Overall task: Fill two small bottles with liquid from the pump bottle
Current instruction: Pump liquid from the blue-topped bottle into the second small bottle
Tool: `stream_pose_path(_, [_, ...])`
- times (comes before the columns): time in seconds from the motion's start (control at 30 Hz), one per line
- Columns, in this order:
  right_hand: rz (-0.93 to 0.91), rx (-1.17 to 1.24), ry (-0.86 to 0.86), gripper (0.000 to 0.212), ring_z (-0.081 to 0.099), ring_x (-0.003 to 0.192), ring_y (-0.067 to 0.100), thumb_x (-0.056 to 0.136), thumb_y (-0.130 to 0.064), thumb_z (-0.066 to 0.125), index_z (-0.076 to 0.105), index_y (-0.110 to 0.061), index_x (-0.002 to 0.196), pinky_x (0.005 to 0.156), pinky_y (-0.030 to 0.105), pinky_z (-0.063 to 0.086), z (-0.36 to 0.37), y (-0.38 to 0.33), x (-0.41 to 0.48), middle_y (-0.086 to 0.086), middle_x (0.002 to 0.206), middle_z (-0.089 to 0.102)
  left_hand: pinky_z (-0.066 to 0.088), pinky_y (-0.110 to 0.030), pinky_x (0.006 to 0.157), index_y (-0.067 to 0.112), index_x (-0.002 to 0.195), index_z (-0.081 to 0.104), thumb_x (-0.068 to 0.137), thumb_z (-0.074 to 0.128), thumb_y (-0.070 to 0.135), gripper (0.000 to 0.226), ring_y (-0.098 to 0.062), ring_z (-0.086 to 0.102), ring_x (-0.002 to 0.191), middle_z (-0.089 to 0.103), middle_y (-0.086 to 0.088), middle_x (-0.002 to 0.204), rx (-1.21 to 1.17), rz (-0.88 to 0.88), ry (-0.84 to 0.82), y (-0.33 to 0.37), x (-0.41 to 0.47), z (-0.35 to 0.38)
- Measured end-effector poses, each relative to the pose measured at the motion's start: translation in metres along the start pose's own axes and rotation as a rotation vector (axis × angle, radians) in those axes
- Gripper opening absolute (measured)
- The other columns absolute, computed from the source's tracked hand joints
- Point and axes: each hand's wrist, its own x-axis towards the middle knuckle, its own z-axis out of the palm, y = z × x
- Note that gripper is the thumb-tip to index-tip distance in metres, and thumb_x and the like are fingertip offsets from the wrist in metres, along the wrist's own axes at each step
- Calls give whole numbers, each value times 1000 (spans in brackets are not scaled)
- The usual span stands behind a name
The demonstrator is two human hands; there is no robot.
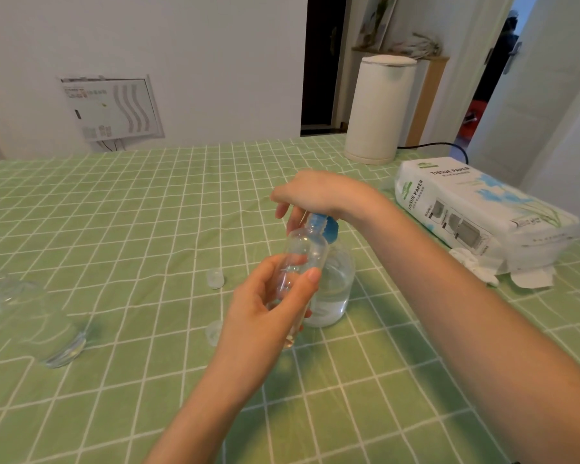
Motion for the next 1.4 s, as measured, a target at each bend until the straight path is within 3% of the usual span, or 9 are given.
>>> stream_pose_path(0.1, [-14,-34,20,31,59,85,22,95,-31,44,67,-12,101,61,26,39,-7,-5,1,3,89,65,46,-14,51,27,95,67,64,63,45,36,-8,59,58,71,0,77,-19,5,0,3,2,2])
stream_pose_path(0.23, [-1,-46,-13,30,58,86,20,95,-35,44,67,-16,97,57,26,35,-8,-6,0,1,97,64,47,-15,51,30,94,66,64,62,47,35,-9,59,58,71,1,79,-11,9,-3,4,2,1])
stream_pose_path(0.37, [9,5,-18,33,62,99,24,95,-36,41,68,-16,96,59,27,36,-7,-4,-1,6,109,64,45,-13,50,29,95,66,63,63,48,38,-7,59,59,71,4,77,-15,3,-1,3,1,1])
stream_pose_path(0.53, [11,7,-44,31,62,102,27,96,-31,40,66,-17,86,63,28,40,0,1,0,9,114,63,45,-12,51,26,95,66,64,63,46,37,-2,58,57,71,4,76,-16,0,-6,-1,-1,0])
stream_pose_path(0.7, [0,0,-19,30,62,104,26,95,-30,40,65,-19,82,77,32,42,4,1,0,8,112,64,46,-12,52,24,97,66,63,63,46,41,-3,58,58,71,-5,80,-4,-9,6,-3,-1,-1])
stream_pose_path(0.9, [-10,-1,42,25,65,103,28,94,-29,44,65,-14,94,65,27,41,-5,-4,-1,11,105,69,47,-15,51,26,101,65,61,63,51,46,-10,59,61,71,-6,83,-2,5,4,1,1,2])
stream_pose_path(1.03, [-21,0,35,28,66,101,27,94,-30,46,66,-12,101,67,27,43,-8,-6,1,11,104,70,47,-15,51,28,98,66,62,63,49,42,-10,60,60,71,-2,80,-16,7,7,3,2,2])
stream_pose_path(1.4, [10,68,-35,33,63,102,28,96,-34,40,65,-18,81,76,33,44,2,4,3,10,107,65,44,-11,49,25,96,66,64,63,45,37,-1,59,57,72,7,77,-20,4,-8,0,-1,2])
